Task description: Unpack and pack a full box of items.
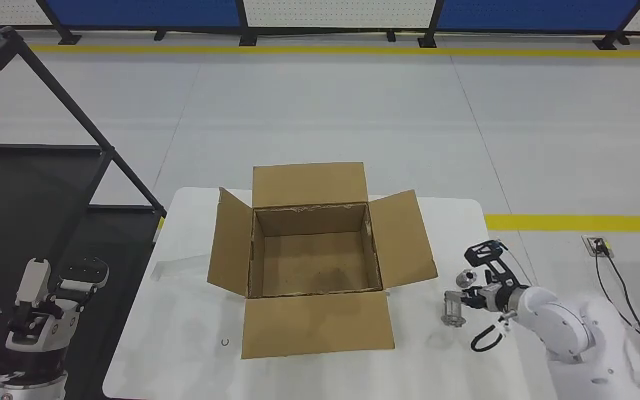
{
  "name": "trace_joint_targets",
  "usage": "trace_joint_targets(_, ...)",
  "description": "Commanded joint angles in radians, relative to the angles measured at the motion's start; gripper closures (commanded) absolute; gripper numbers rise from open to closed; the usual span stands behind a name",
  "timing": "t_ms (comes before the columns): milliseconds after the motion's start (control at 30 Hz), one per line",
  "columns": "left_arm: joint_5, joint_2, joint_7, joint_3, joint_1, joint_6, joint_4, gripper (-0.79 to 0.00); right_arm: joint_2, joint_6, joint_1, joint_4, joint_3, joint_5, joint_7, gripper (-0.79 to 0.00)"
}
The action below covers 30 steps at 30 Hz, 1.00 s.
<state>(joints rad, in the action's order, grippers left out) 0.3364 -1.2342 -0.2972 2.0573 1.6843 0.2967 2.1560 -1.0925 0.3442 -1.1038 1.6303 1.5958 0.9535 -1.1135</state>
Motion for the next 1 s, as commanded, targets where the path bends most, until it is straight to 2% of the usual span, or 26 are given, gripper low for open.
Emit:
trace_joint_targets(0,0.000,0.000,0.000,0.000,0.000,0.000,0.000,-0.785,0.004,0.019,-0.033,0.042,0.015,-0.045,-0.036,-0.785)
trace_joint_targets(67,0.000,0.000,0.000,0.000,0.000,0.000,0.000,-0.785,0.009,0.005,-0.042,0.056,0.031,-0.060,-0.072,-0.785)
trace_joint_targets(433,0.000,0.000,0.000,0.000,0.000,0.000,0.000,-0.785,0.009,-0.021,-0.046,0.036,0.010,-0.028,-0.071,-0.785)
trace_joint_targets(600,0.000,0.000,0.000,0.000,0.000,0.000,0.000,-0.785,0.006,-0.075,0.028,-0.054,-0.068,-0.006,-0.133,-0.785)
trace_joint_targets(967,0.000,0.000,0.000,0.000,0.000,0.000,0.000,-0.785,-0.008,-0.182,0.141,-0.205,-0.190,-0.016,-0.147,-0.785)
